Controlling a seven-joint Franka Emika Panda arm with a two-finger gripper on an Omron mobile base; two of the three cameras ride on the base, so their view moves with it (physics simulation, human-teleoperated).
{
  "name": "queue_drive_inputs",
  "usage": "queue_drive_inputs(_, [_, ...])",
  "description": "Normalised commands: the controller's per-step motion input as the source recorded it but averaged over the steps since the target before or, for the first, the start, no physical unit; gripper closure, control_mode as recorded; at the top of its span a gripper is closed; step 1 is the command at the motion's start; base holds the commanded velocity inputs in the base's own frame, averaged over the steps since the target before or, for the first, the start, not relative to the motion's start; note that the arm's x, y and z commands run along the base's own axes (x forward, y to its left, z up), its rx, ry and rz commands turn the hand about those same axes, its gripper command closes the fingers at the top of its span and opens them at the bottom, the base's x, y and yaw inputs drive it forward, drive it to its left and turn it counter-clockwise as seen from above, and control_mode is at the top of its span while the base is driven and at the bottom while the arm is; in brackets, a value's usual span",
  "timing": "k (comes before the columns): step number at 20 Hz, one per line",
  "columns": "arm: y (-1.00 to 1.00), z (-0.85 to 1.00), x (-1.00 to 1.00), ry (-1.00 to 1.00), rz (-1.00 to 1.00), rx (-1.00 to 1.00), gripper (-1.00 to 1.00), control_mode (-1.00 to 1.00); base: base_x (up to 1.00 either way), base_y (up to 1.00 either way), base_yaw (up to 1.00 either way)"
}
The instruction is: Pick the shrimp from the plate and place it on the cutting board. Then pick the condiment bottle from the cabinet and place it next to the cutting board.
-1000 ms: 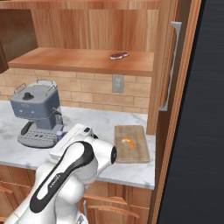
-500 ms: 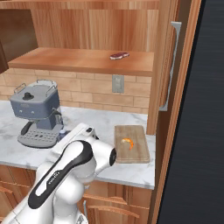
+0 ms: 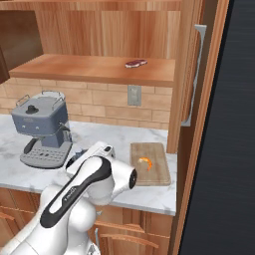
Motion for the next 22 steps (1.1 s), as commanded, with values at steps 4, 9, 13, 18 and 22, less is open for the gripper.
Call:
queue_drive_inputs(4, [-0.23, -0.41, 0.03, -0.03, 0.00, 0.00, 1.00, -1.00, 0.00, 0.00, 0.00])
queue_drive_inputs(9, [-0.16, -0.49, 0.02, -0.05, 0.00, 0.00, 1.00, -1.00, 0.00, 0.00, 0.00])
queue_drive_inputs(13, [-0.15, -0.50, 0.00, -0.06, 0.00, 0.00, 1.00, -1.00, 0.00, 0.00, 0.00])
queue_drive_inputs(18, [-0.19, -0.45, 0.00, -0.05, 0.00, 0.00, 1.00, -1.00, 0.00, 0.00, 0.00])
queue_drive_inputs(22, [-0.22, -0.38, 0.00, -0.03, 0.00, 0.00, 1.00, -1.00, 0.00, 0.00, 0.00])
